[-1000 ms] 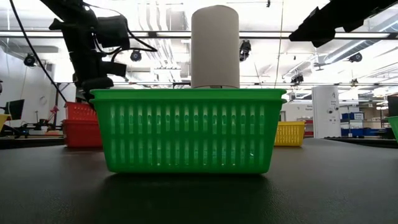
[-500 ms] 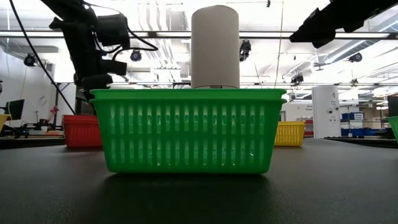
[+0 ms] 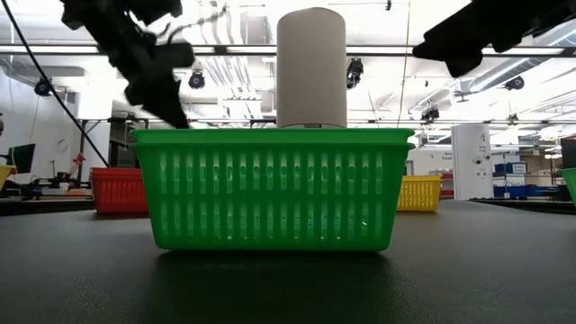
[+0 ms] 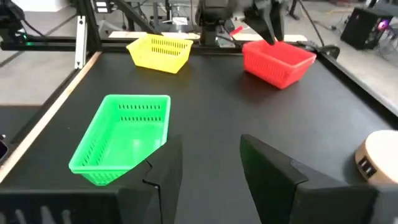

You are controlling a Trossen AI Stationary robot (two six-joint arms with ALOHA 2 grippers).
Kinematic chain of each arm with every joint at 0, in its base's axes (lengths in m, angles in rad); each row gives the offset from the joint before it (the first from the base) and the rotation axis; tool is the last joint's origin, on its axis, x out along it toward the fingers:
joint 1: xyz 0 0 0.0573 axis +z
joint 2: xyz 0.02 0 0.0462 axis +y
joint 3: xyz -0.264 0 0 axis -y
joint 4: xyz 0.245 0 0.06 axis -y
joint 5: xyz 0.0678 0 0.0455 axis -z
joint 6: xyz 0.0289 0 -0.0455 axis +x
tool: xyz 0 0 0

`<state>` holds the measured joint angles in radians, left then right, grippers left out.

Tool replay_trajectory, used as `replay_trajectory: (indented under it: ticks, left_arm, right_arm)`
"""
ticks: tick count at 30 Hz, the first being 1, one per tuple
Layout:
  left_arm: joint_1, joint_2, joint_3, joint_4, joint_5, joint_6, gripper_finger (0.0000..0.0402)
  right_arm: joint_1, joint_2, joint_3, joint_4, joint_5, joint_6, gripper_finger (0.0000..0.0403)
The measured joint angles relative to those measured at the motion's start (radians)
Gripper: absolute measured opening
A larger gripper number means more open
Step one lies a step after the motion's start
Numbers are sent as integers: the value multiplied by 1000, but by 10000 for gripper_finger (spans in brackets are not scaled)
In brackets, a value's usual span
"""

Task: Stack baskets by color
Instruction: Stack the right green bin on the stacked green bins

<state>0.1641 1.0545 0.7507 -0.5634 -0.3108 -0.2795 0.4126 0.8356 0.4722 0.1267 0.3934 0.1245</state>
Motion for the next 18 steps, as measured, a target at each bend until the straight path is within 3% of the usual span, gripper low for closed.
replay_trajectory:
  ticks: [6, 12, 18]
  left_arm:
    - [-200, -6, -37, 265, -22, 7, 100]
    - [-345, 27, -45, 482, -30, 108, 100]
    - [-390, 50, -46, 649, -31, 263, 100]
  right_arm:
    - [0, 84, -1, 90, 0, 60, 110]
    - [2, 192, 59, 135, -9, 76, 74]
    - [14, 298, 186, 94, -147, 104, 47]
